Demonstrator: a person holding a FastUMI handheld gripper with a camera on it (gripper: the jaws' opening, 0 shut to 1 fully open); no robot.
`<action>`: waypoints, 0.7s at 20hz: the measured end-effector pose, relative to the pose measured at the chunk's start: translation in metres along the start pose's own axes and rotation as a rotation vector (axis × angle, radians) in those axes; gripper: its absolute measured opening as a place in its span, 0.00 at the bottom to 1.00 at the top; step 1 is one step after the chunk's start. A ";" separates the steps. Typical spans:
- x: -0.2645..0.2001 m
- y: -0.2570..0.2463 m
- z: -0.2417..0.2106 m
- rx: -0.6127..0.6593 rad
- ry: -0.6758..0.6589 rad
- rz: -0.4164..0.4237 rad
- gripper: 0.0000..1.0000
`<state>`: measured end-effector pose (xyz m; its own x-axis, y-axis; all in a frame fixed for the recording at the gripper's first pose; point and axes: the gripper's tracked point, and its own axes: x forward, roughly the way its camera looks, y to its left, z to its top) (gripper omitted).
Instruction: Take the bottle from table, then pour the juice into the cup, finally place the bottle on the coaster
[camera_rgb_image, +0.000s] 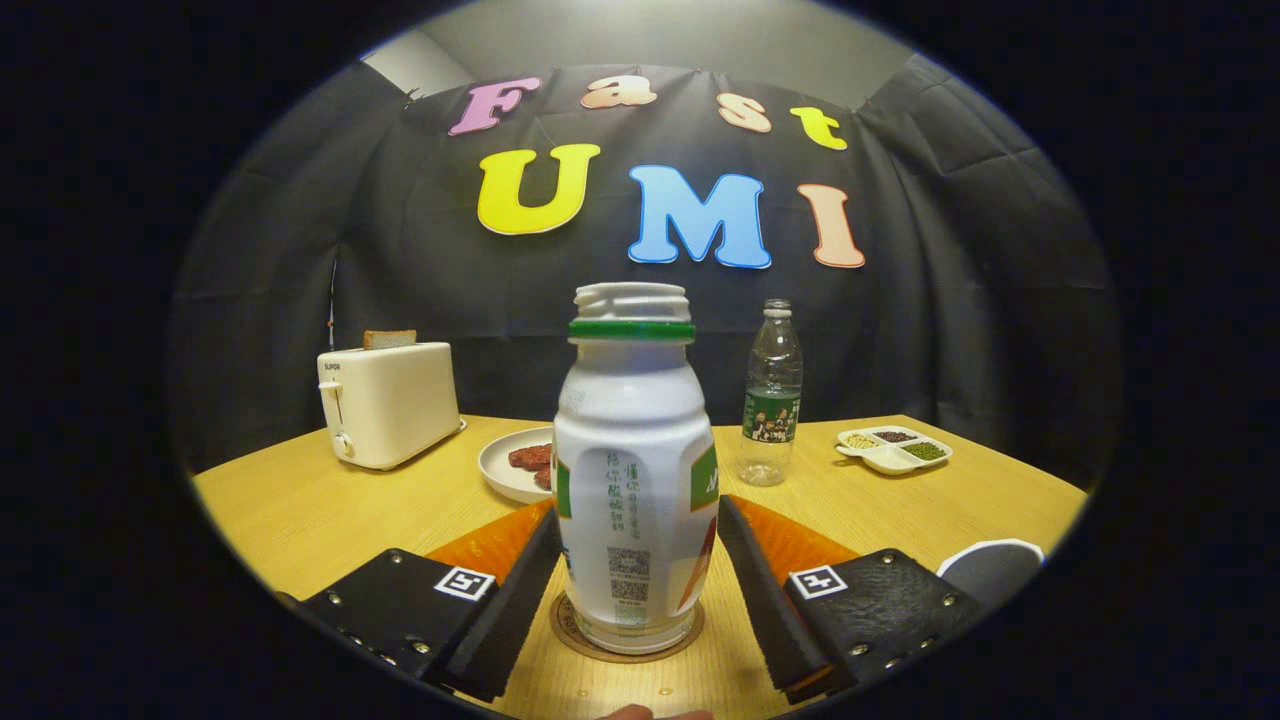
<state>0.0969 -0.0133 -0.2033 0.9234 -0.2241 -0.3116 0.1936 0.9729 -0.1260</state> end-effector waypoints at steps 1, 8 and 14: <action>0.000 0.001 0.000 0.009 0.003 0.006 0.93; -0.004 0.002 -0.002 0.020 0.018 0.021 0.96; -0.012 0.004 0.026 0.041 -0.054 0.030 0.96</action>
<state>0.0957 -0.0050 -0.1754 0.9453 -0.1928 -0.2633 0.1783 0.9809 -0.0783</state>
